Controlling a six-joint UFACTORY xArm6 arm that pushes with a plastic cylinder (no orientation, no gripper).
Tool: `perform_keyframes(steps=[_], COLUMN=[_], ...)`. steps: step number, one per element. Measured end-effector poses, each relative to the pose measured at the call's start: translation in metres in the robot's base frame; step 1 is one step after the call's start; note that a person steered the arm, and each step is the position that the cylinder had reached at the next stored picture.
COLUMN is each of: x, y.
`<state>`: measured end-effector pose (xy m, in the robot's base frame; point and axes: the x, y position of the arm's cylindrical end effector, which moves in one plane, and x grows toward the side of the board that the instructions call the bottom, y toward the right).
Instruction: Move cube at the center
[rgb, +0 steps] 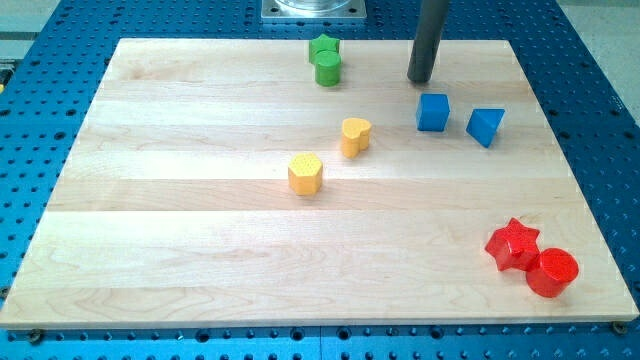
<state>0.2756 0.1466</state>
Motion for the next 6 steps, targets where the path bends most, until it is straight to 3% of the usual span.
perform_keyframes(steps=[2, 3, 4, 5, 6], x=[0.048, 0.074, 0.117, 0.117, 0.089], y=[0.105, 0.038, 0.013, 0.008, -0.004])
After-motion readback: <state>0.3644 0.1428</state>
